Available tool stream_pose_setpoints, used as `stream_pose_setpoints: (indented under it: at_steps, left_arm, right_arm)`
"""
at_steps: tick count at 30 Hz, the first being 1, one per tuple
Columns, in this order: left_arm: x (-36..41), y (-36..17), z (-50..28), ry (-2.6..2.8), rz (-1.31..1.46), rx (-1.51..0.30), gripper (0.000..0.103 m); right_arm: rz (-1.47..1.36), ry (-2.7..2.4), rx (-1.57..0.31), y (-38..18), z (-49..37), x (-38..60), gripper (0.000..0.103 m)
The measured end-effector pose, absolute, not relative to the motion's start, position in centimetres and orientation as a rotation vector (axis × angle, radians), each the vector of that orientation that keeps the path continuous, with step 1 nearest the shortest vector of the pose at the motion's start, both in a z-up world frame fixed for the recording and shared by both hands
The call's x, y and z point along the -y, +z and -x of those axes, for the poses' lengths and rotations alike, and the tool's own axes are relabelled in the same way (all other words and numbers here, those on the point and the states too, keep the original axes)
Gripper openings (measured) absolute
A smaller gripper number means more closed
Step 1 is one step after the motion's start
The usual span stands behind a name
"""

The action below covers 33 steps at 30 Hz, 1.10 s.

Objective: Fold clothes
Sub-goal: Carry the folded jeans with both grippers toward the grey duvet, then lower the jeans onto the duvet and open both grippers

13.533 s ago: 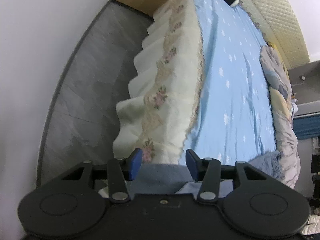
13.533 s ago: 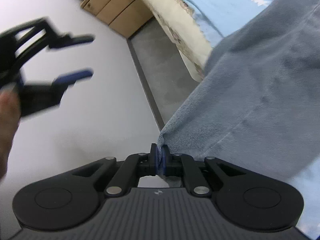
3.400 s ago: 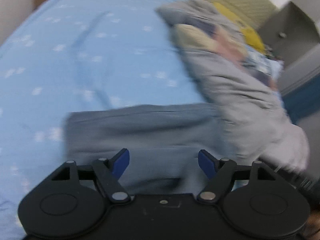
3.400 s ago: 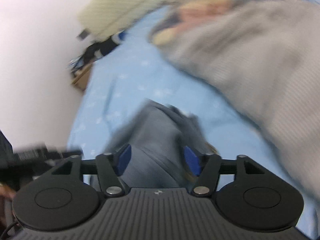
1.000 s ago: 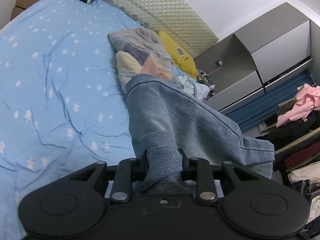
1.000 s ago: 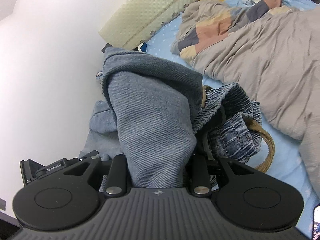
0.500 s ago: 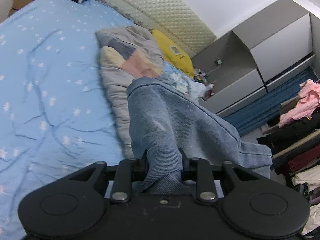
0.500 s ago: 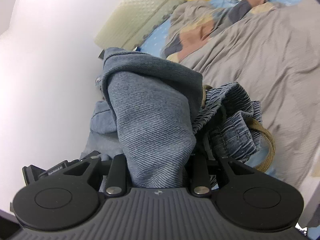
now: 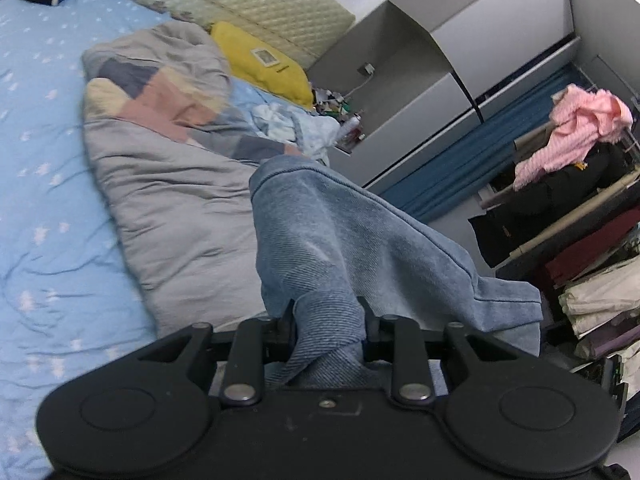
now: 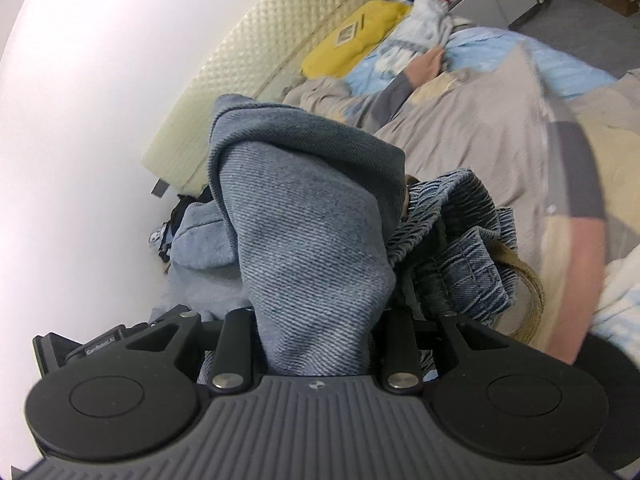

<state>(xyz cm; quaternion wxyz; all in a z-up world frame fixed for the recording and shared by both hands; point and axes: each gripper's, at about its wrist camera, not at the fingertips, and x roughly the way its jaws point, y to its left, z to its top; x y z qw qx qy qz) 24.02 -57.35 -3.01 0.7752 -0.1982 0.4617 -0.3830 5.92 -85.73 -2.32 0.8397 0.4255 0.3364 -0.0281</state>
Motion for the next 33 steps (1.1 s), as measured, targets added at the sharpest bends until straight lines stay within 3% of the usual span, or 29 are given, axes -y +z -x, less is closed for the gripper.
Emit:
stream_pose_setpoints:
  at_steps: [10, 15, 20, 25, 29, 33]
  left_arm:
    - [71.8, -7.5, -22.3, -0.79, 0.38, -1.046, 0.025]
    - [77.5, -13.1, -22.2, -0.775, 0.341, -1.086, 0.026]
    - [81.2, -20.9, -23.1, -0.737, 0.266, -1.178, 0.027]
    - [83.5, -25.2, -23.4, -0.741, 0.065, -1.202, 0.038]
    - [84.3, -26.0, -23.3, -0.724, 0.023, -1.199, 0.055]
    - [84.7, -25.4, -22.9, -0.703, -0.012, -1.187, 0.056]
  right_arm:
    - [-0.888, -0.065, -0.761, -6.5, -5.0, 98.5, 0.033]
    - [-0.819, -0.091, -0.82, -10.1, -5.1, 103.1, 0.034]
    - [-0.814, -0.135, -0.946, -18.0, -6.2, 105.5, 0.034]
    - [-0.822, -0.221, -1.097, -25.8, -6.6, 104.1, 0.036]
    - [-0.858, -0.253, -1.085, -28.2, -6.5, 103.3, 0.041]
    - [-0.894, -0.235, -1.056, -28.7, -7.4, 103.3, 0.042]
